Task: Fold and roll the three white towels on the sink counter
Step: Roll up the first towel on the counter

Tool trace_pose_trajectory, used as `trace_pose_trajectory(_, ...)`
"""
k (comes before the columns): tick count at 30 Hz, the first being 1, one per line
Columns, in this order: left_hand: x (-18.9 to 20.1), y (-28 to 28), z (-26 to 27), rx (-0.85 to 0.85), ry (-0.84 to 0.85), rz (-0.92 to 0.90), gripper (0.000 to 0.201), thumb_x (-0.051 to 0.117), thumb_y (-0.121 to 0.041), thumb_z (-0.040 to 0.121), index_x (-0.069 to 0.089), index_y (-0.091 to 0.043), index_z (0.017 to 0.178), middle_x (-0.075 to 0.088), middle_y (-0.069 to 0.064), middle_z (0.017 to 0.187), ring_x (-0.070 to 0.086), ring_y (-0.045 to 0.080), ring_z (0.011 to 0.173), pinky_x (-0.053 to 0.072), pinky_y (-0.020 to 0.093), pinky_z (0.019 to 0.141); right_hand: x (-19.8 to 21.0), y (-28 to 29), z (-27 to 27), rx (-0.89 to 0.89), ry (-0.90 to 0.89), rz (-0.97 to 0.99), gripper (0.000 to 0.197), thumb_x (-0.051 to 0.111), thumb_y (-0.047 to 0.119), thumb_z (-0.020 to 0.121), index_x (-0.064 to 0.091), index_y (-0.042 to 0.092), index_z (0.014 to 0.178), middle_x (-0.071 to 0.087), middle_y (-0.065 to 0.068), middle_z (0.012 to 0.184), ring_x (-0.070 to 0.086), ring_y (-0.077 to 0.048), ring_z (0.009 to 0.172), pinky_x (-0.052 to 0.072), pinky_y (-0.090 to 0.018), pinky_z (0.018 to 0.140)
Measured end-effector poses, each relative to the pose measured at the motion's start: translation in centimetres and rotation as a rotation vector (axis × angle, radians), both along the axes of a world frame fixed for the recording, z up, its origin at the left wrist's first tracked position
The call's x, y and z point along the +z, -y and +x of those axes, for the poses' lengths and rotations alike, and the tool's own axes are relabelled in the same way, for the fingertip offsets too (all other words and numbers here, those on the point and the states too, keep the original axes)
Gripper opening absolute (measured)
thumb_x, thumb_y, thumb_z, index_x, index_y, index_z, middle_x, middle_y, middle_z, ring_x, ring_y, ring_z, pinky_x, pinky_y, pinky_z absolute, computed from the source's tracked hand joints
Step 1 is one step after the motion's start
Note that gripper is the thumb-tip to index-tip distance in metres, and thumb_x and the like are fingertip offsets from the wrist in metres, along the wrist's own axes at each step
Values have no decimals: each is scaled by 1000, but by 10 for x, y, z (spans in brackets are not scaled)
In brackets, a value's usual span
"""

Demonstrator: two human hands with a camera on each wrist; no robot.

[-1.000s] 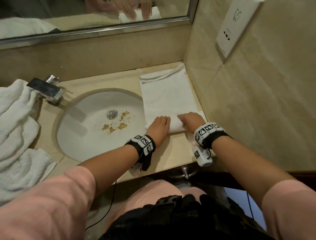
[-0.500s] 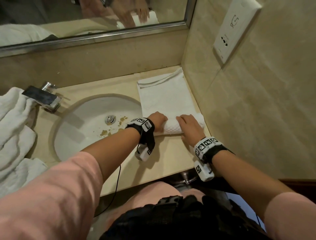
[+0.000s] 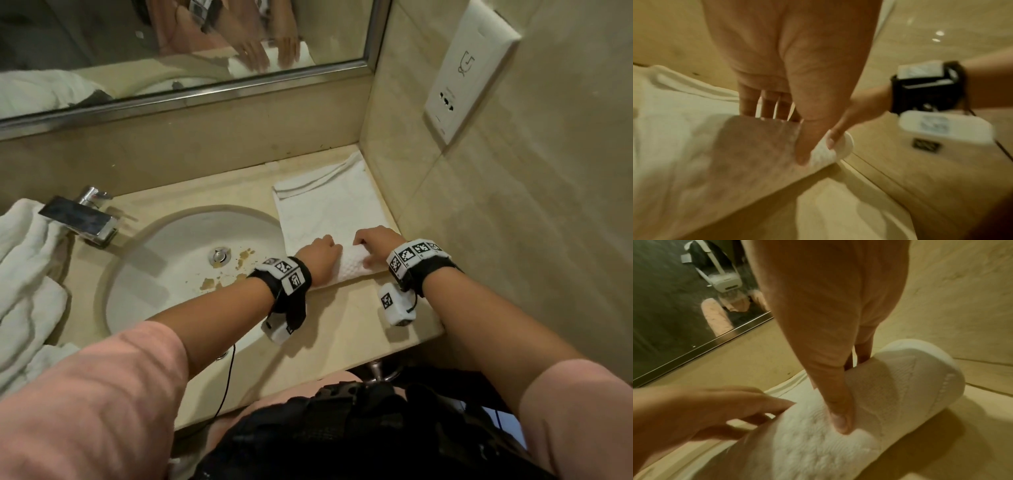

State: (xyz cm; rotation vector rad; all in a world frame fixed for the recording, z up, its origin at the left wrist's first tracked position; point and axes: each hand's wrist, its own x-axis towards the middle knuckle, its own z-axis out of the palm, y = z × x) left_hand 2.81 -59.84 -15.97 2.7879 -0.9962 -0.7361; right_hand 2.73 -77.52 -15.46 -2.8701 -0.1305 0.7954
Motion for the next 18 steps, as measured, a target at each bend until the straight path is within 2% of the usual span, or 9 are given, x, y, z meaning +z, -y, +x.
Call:
trace_pose_trajectory(2,-5,3,-9,-87,90,-7,56,57,-19,89,35,-2,137,45,18,129,52,35,110,47,44,89,1,1,6,7,-10,28,44,75,16,75,59,20,116,63,-2,116,57,-21,106,46,-31,88)
trace_pose_trajectory(5,-13,5,-12,-162,156,57,64,48,-4,92,15,7,146,40,23,137,49,38,116,43,43,95,1,2,10,29,-4,40,43,71,14,77,62,18,119,63,-2,118,56,-21,111,44,-29,91)
trace_pose_trajectory(6,-14,5,-10,-143,142,48,62,47,-4,93,17,6,146,42,22,135,51,37,115,44,42,93,1,2,9,42,-6,48,41,71,14,77,64,18,117,63,-2,117,57,-22,111,46,-32,93)
trace_pose_trajectory(8,-10,5,-2,-105,64,9,54,52,-8,91,31,0,140,51,19,125,55,35,108,45,38,87,1,2,6,86,17,38,36,71,15,77,66,18,113,59,-3,117,54,-23,114,46,-39,94)
trace_pose_trajectory(11,-3,3,19,-84,-33,-29,42,60,-16,85,50,-7,124,61,14,113,59,31,102,46,35,83,-4,5,-8,116,134,-7,52,65,18,85,50,17,134,47,-4,134,44,-22,124,41,-36,99)
trace_pose_trajectory(13,-1,2,32,-73,-98,-47,45,67,-20,80,55,-11,122,64,9,112,60,28,103,45,32,84,-8,4,-19,120,219,9,58,64,19,86,41,13,139,44,-7,140,42,-24,128,37,-34,102)
trace_pose_trajectory(16,3,-3,48,-43,-197,-87,54,74,-21,73,59,-17,125,65,2,114,59,22,106,43,27,87,-15,-1,-32,165,255,-16,86,80,30,71,38,4,140,43,-14,142,43,-30,129,34,-37,110)
trace_pose_trajectory(18,5,-6,52,-33,-225,-105,55,76,-21,72,60,-17,124,66,1,113,60,20,104,44,27,88,-25,-4,-32,168,292,-38,87,87,22,59,47,0,133,52,-18,132,51,-35,118,41,-42,104)
